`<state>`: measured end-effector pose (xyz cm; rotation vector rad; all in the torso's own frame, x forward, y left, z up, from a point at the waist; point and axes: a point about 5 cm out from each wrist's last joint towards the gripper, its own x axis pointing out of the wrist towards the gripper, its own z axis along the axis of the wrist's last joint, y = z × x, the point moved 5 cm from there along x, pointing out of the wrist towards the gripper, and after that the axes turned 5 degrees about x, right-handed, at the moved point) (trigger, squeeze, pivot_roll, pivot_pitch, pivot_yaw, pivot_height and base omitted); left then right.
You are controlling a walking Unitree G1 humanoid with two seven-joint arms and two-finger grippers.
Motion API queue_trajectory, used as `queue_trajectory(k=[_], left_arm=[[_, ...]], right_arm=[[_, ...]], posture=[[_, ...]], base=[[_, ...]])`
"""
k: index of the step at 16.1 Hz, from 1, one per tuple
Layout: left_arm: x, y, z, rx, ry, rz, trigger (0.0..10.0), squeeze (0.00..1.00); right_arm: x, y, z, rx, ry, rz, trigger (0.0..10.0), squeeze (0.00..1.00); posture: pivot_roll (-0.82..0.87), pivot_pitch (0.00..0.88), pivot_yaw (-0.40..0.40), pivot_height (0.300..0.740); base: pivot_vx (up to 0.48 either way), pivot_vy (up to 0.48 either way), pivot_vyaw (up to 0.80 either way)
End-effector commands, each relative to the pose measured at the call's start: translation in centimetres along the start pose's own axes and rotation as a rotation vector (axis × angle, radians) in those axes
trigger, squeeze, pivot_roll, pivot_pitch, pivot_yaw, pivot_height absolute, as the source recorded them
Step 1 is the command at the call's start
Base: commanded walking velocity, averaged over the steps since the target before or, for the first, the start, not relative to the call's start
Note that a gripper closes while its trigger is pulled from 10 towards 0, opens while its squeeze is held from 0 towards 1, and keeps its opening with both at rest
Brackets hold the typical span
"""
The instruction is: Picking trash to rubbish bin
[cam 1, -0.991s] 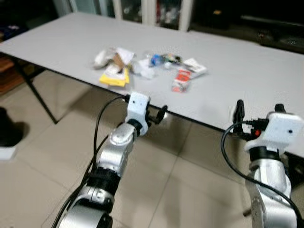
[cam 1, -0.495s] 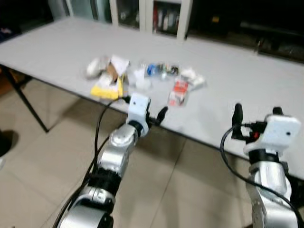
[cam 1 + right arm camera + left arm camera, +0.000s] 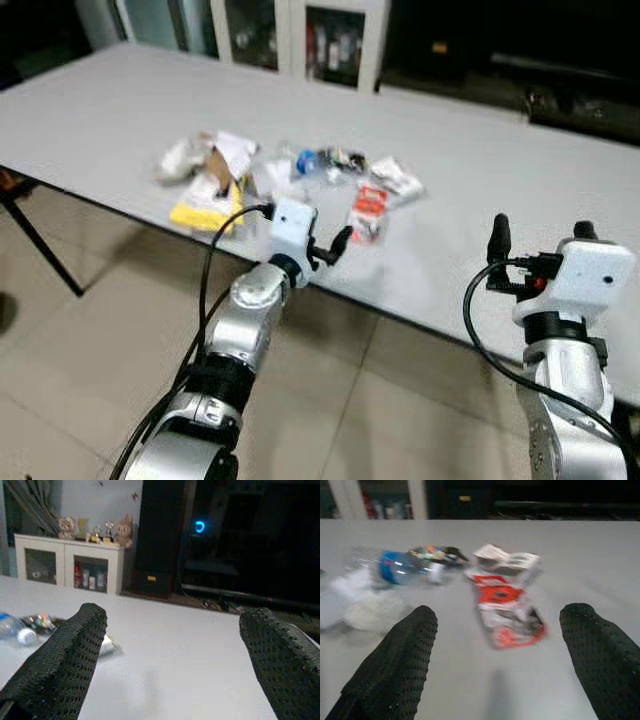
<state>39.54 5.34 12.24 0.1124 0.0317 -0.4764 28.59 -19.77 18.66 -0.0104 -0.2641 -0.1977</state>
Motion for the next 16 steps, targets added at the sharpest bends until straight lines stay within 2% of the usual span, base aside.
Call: queue_trajectory(k=[1,10,12,16], left_arm=[[-0.32,1.44,-0.10,0.011,0.009,0.038,10.0,0.00],[-0.34,1.84,-0.72,0.033,0.043,0.066,10.0,0.00],[-0.42,1.94,-0.66,0.004,0.034,0.076,10.0,0.00],[-0.43,1.92,-0.94,0.007,0.048,0.076,10.0,0.00]], right_arm=[[0.02,0.58,0.15,0.004,0.001,0.014,10.0,0.00],[0.08,0.79,0.14,-0.002,0.001,0.019,10.0,0.00],[0.05,0.88,0.06,-0.003,0.005,0.024,10.0,0.00],[0.07,0.92,-0.04,-0.003,0.011,0.026,10.0,0.00]], posture=[[0.14,0.068,-0.018,0.740],[0.14,0.070,-0.019,0.740],[0.15,0.072,-0.021,0.740],[0.15,0.072,-0.021,0.740]], base=[[0.435,0.000,0.00],[0.421,0.000,0.00],[0.000,0.000,0.00],[0.000,0.000,0.00]])
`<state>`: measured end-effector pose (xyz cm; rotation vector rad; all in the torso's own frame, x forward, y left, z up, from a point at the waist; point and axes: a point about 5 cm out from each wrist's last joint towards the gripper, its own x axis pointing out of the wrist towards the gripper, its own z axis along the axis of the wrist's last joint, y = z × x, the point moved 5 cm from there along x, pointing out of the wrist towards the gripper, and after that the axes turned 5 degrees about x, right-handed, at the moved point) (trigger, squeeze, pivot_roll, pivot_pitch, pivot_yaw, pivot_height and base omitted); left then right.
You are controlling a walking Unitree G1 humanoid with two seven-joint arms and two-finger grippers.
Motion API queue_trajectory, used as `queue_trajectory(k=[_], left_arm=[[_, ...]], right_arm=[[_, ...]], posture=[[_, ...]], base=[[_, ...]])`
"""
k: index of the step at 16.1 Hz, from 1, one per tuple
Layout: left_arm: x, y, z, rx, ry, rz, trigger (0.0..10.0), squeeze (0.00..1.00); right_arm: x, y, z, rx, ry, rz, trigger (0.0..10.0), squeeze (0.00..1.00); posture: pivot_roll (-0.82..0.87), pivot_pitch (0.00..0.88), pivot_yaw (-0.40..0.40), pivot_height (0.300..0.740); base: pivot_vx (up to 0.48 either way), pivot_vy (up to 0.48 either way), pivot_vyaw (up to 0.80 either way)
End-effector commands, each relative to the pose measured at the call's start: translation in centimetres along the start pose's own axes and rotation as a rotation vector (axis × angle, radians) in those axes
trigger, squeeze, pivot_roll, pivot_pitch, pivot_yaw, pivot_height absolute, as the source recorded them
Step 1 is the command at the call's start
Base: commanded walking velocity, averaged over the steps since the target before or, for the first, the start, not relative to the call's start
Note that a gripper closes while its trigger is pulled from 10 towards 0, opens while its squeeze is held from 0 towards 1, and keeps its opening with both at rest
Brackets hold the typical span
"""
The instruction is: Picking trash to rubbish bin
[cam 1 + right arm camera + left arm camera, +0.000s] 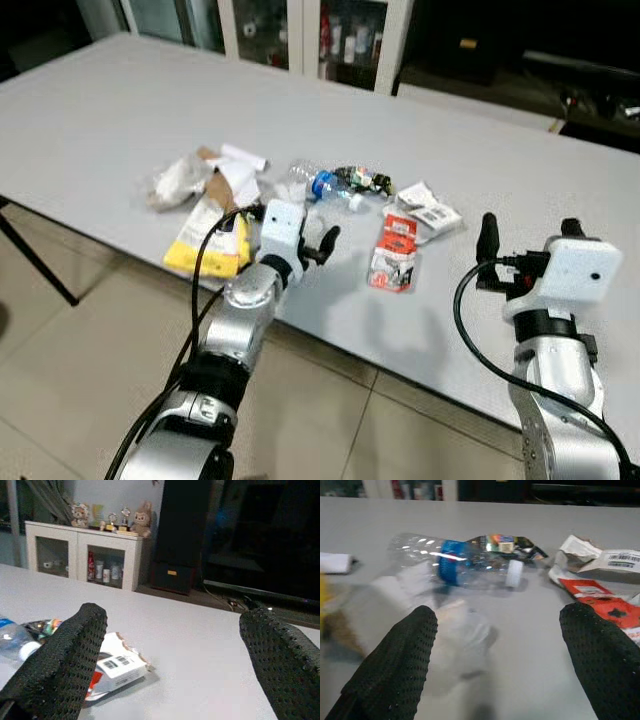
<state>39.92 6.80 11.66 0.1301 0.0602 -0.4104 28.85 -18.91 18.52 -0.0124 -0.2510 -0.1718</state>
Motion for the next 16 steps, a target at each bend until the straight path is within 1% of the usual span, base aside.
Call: queue_trajectory(k=[1,10,11,16], left_arm=[[-0.07,0.47,-0.15,-0.004,0.010,0.009,10.0,0.00],[-0.04,0.17,-0.35,-0.006,0.019,0.005,10.0,0.00],[-0.02,0.18,-0.39,-0.008,0.021,0.006,10.0,0.00],[0.04,0.10,-0.61,-0.040,0.029,0.021,10.0,0.00]], right_arm=[[0.02,0.05,0.13,-0.004,-0.001,0.000,10.0,0.00],[-0.08,-0.01,0.20,-0.018,0.002,0.006,10.0,0.00],[-0.07,0.02,0.20,-0.019,0.002,0.008,10.0,0.00],[-0.07,0.16,0.06,-0.021,0.013,0.020,10.0,0.00]], posture=[[0.15,0.072,-0.021,0.740],[0.14,0.072,-0.026,0.740],[0.14,0.071,-0.027,0.740],[0.13,0.066,-0.029,0.740]], base=[[0.000,-0.435,0.00],[0.000,-0.470,0.00],[0.000,-0.259,0.00],[0.000,0.000,0.00]])
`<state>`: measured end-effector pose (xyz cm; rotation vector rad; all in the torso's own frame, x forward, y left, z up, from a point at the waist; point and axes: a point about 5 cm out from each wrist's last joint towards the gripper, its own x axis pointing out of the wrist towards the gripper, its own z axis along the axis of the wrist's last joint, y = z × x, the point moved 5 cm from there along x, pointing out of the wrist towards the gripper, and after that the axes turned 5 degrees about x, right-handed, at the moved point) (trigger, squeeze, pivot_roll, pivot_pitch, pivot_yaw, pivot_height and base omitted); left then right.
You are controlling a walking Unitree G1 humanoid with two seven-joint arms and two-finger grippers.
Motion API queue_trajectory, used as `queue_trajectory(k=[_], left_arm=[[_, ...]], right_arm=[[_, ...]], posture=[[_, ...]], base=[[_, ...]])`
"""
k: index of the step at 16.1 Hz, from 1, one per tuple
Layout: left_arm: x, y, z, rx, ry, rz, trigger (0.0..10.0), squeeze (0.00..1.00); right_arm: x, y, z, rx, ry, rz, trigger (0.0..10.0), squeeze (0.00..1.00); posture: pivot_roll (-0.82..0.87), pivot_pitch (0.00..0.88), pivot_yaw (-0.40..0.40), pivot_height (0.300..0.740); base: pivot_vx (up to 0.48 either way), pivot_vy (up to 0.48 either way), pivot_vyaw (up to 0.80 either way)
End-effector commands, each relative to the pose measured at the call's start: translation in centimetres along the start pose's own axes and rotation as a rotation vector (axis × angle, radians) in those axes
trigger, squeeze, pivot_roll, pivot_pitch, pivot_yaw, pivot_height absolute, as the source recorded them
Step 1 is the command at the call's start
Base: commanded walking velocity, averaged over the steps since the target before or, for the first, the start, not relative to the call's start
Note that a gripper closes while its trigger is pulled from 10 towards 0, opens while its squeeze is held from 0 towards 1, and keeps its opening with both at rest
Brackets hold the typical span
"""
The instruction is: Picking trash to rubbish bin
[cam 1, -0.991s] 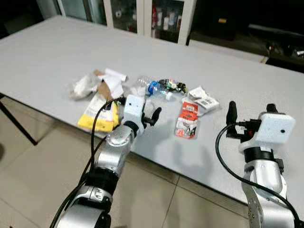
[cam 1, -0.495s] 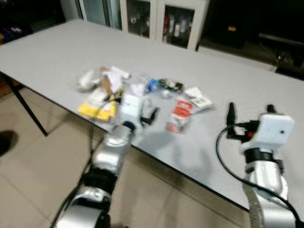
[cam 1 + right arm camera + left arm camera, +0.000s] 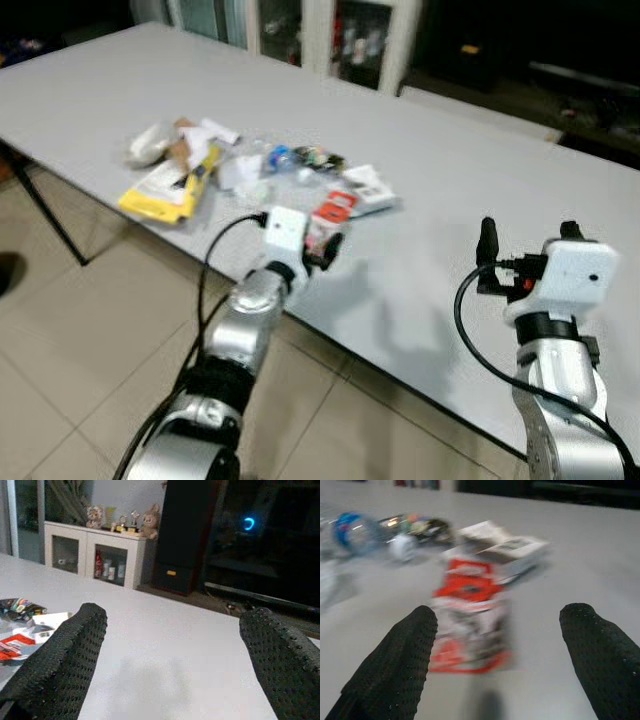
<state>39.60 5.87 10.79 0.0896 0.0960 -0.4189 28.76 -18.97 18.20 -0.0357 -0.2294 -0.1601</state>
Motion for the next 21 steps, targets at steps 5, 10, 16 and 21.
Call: queue_trajectory(k=[5,10,16,21], left_arm=[[0.0,1.4,0.2,-0.002,-0.001,0.047,10.0,0.00],[0.0,1.8,0.6,-0.011,-0.031,0.072,10.0,0.00],[-0.1,1.9,-0.4,-0.034,-0.015,0.094,10.0,0.00],[0.2,1.7,-0.5,-0.070,-0.003,0.083,10.0,0.00]], right_arm=[[0.1,1.2,-0.9,0.083,0.076,0.080,10.0,0.00],[-1.1,2.3,-3.3,0.067,0.193,0.165,10.0,0.00],[-2.3,1.7,-3.9,0.018,0.239,0.159,10.0,0.00],[-3.2,1.6,-2.5,0.002,0.204,0.137,10.0,0.00]], posture=[[0.14,0.064,-0.030,0.740],[0.13,0.081,-0.046,0.740],[0.11,0.117,-0.064,0.740],[0.07,0.180,-0.062,0.740]], base=[[0.000,0.000,0.00],[0.000,0.000,0.00],[0.000,0.000,0.00],[0.000,0.000,0.00]])
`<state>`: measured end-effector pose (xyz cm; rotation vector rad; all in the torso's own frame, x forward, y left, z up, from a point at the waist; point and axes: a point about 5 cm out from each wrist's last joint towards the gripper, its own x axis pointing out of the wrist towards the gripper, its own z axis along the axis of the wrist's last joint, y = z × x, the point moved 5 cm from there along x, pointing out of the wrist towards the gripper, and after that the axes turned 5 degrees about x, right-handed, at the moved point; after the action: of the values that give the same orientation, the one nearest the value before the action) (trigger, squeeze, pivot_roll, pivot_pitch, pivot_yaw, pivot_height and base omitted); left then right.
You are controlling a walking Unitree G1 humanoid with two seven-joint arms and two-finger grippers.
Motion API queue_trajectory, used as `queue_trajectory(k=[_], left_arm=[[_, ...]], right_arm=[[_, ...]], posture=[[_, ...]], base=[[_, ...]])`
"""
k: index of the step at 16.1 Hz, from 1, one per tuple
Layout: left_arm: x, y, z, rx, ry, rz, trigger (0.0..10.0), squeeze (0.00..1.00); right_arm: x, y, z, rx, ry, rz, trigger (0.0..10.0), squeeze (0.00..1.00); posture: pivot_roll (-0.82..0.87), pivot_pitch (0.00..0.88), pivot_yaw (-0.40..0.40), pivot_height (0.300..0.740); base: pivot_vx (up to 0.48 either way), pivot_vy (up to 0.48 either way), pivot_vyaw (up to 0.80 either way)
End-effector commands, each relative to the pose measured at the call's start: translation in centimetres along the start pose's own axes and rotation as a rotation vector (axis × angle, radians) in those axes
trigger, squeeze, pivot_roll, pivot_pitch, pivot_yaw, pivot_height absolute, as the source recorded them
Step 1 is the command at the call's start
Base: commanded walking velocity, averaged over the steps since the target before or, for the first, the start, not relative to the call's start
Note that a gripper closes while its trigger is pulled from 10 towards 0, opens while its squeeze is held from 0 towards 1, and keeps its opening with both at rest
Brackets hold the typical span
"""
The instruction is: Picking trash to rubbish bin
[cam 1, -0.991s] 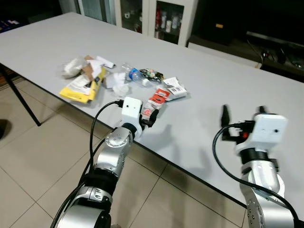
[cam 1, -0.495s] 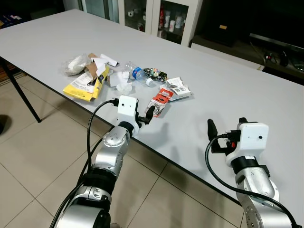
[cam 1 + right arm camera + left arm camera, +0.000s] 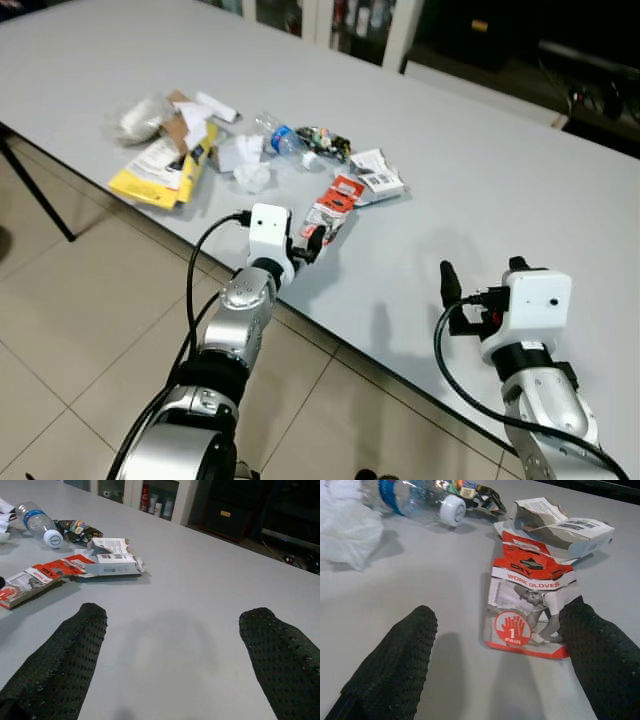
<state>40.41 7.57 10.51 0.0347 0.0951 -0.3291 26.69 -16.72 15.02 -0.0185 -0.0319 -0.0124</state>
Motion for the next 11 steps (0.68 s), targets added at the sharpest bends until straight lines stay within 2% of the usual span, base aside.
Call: queue_trajectory(k=[1,5,11], left_arm=[[0.1,-0.3,0.2,-0.011,-0.001,-0.020,10.0,0.00],[0.8,-0.9,1.0,0.012,-0.011,-0.060,10.0,0.00],[1.9,-1.0,2.3,0.017,-0.025,-0.063,10.0,0.00]], right_arm=[[-0.7,0.1,0.3,-0.008,0.001,-0.022,10.0,0.00],[-1.2,0.3,0.4,-0.004,-0.002,-0.048,10.0,0.00],[-2.0,0.1,0.7,-0.013,-0.003,-0.083,10.0,0.00]], posture=[[0.06,0.197,-0.050,0.740],[0.04,0.203,-0.025,0.740],[0.01,0.208,-0.008,0.740]], base=[[0.000,0.000,0.00],[0.000,0.000,0.00],[0.000,0.000,0.00]])
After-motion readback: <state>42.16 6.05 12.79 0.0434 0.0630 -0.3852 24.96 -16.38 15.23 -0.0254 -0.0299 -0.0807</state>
